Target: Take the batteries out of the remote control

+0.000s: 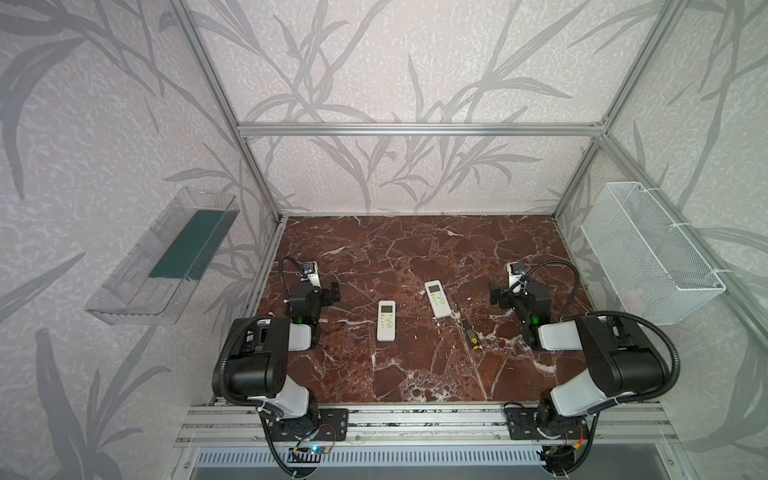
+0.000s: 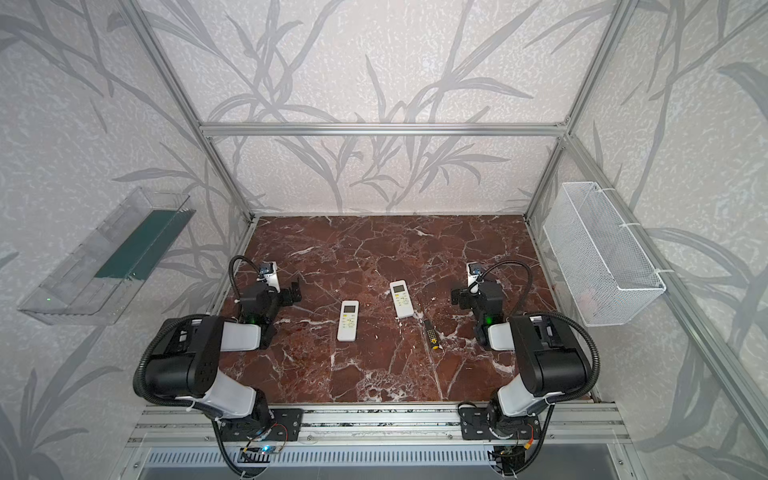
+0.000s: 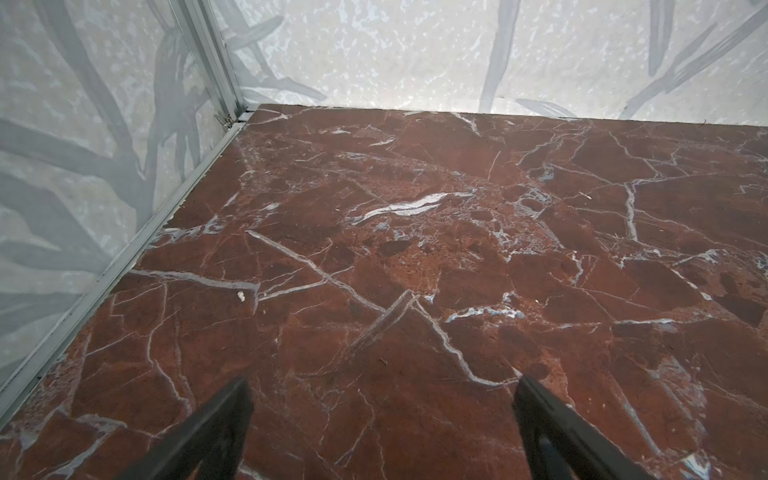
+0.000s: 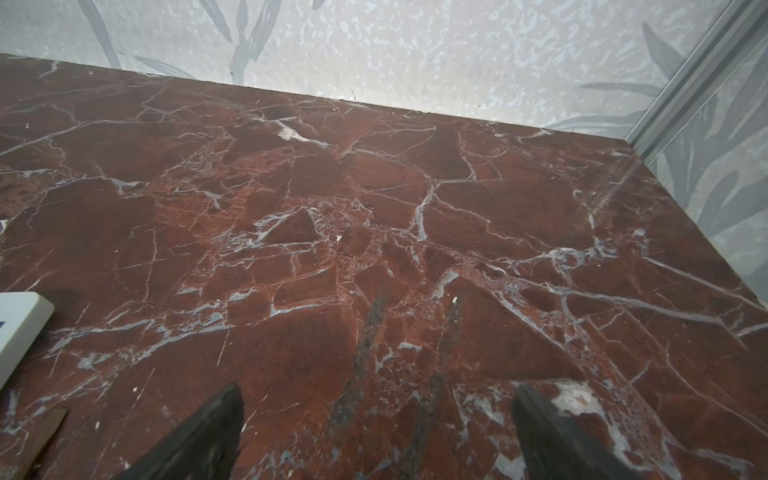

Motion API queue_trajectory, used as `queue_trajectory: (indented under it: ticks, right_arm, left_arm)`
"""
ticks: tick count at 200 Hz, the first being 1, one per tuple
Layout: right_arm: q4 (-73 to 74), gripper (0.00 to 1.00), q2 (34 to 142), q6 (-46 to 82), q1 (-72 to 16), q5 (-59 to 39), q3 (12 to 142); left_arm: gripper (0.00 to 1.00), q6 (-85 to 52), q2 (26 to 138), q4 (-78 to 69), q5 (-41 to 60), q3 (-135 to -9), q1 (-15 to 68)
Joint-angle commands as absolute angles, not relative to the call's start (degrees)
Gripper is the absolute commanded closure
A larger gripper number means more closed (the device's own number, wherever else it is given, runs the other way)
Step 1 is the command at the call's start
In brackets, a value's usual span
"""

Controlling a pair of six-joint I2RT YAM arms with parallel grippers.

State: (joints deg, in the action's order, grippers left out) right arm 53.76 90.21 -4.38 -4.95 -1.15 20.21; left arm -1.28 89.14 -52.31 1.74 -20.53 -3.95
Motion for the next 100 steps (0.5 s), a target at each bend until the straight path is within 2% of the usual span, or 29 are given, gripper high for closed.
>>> queue_trajectory:
  ticks: [1, 100]
  right_arm:
    - [55.94, 0.01, 90.78, -4.75, -5.19, -1.49, 21.46]
    - [55.93, 0.01, 90.74, -4.75, -5.19, -1.49, 21.51]
  left_arm:
    - [0.01, -2.11, 89.65, -53.89, 0.70, -21.54, -4.13]
    - [0.01, -2.02, 89.62, -53.73, 0.88, -21.71, -4.13]
